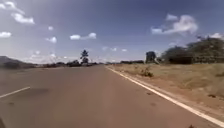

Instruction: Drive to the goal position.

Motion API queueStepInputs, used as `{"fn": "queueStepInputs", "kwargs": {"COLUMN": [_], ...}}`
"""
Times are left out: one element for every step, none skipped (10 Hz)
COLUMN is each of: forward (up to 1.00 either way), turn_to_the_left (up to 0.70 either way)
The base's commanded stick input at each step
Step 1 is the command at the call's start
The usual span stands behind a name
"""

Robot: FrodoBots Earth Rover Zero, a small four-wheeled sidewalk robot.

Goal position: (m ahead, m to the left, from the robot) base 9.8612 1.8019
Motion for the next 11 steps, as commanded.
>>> {"fn": "queueStepInputs", "kwargs": {"forward": [0.85, 0.85, 0.85, 0.85, 0.85, 0.85, 0.85, 0.85, 0.85, 0.85, 0.85], "turn_to_the_left": [0.11, 0.03, 0.00, 0.00, 0.00, 0.00, 0.00, 0.00, 0.00, 0.00, 0.00]}}
